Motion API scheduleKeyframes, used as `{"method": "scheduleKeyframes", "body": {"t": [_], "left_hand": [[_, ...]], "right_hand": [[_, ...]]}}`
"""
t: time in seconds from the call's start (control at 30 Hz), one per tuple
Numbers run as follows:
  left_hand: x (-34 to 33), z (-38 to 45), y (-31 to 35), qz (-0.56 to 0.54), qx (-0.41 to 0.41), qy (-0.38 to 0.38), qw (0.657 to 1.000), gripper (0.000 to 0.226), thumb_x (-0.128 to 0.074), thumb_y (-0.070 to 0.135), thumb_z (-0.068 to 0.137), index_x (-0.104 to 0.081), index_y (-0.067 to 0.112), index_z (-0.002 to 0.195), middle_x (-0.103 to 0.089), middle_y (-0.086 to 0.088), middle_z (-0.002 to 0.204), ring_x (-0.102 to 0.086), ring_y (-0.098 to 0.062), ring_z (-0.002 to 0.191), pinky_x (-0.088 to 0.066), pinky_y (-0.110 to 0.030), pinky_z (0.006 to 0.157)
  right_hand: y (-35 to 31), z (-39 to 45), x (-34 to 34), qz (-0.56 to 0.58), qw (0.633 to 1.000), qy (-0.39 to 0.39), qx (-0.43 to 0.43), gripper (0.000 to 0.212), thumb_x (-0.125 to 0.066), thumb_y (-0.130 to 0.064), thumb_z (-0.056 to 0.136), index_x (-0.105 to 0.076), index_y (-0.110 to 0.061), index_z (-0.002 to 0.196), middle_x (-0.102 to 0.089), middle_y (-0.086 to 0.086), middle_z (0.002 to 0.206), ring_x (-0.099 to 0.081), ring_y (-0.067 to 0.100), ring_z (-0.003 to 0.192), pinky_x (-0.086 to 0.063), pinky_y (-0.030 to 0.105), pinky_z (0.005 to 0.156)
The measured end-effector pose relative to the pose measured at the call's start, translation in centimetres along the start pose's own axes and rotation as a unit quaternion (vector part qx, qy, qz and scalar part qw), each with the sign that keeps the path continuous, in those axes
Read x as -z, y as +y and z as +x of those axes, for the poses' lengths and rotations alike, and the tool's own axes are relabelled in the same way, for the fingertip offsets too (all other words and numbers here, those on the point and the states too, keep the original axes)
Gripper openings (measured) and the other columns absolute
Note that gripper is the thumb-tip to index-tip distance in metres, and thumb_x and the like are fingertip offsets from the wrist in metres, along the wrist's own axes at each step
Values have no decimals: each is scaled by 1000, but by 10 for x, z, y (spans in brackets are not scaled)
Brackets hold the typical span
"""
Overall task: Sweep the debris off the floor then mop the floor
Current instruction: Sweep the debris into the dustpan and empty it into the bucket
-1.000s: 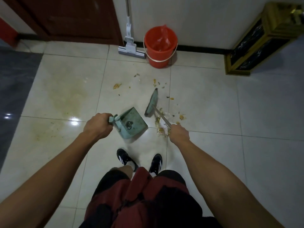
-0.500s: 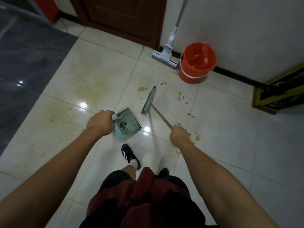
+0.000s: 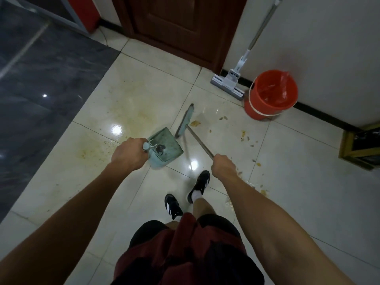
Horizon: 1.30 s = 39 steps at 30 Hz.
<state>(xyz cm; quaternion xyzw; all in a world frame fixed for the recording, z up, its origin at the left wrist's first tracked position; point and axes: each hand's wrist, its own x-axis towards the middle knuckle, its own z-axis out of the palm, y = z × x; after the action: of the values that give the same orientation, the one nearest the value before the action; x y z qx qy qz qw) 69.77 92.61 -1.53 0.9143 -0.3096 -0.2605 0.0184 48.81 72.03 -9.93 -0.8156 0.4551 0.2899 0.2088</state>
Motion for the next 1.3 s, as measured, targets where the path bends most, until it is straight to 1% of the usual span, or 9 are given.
{"method": "scheduleKeyframes", "body": {"t": [0.27,0.37,0.53,0.63,0.7,0.73,0.87,1.07,1.3], "left_hand": [[31,61,19,18,22,11,1000,9,-56,21,95,-63,19,91,-65,-3,78,-61,-21,66,-53,-31,61],[37,85,35,18,23,6,1000,11,-58,20,96,-63,19,87,-60,3,70,-58,-14,61,-51,-28,58],[36,108,58,16,18,-16,1000,9,-59,19,93,-66,24,91,-62,4,73,-63,-18,64,-60,-36,66],[36,114,65,14,-8,-32,999,10,-59,18,94,-67,24,92,-61,7,71,-63,-16,64,-60,-35,67],[38,119,65,11,-19,-36,999,11,-59,16,94,-65,23,88,-62,4,74,-64,-20,68,-59,-37,69],[38,121,63,14,-24,-38,999,12,-59,15,93,-64,23,86,-62,2,75,-64,-22,70,-58,-37,70],[35,120,57,22,-59,-48,997,9,-59,18,92,-66,19,88,-65,-5,82,-63,-27,75,-52,-35,66],[26,112,61,34,-110,-56,992,11,-58,22,92,-67,17,90,-64,-5,79,-62,-28,72,-49,-33,63],[9,94,103,77,-160,-68,982,12,-59,21,89,-70,24,96,-69,-10,95,-63,-34,82,-49,-35,69]], "right_hand": [[-11,66,43,35,998,-36,23,29,-51,-11,94,-56,-8,123,-61,13,119,-63,30,106,-52,35,86],[-9,86,60,40,997,-60,36,29,-51,-12,93,-55,-8,122,-60,12,114,-63,29,100,-51,33,77],[1,101,74,14,997,-72,33,31,-52,-7,93,-57,-6,123,-62,12,113,-65,29,99,-52,34,76],[10,101,69,14,997,-75,6,30,-52,-5,92,-60,-5,121,-64,8,102,-66,26,92,-53,33,75],[16,97,63,23,997,-71,-14,27,-52,-7,93,-62,-6,118,-60,3,86,-64,24,83,-52,31,72],[18,93,60,25,997,-73,-24,26,-52,-7,93,-62,-6,117,-59,3,86,-64,24,83,-52,31,71],[25,67,42,33,994,-85,-63,33,-54,-6,92,-58,-6,124,-63,11,116,-64,27,103,-51,36,81],[48,27,7,63,989,-76,-114,32,-52,-7,94,-55,-7,126,-61,12,121,-63,27,107,-46,33,75],[100,-24,-31,97,979,-58,-169,29,-51,-9,95,-53,-8,125,-61,8,124,-62,24,113,-46,31,80]]}}
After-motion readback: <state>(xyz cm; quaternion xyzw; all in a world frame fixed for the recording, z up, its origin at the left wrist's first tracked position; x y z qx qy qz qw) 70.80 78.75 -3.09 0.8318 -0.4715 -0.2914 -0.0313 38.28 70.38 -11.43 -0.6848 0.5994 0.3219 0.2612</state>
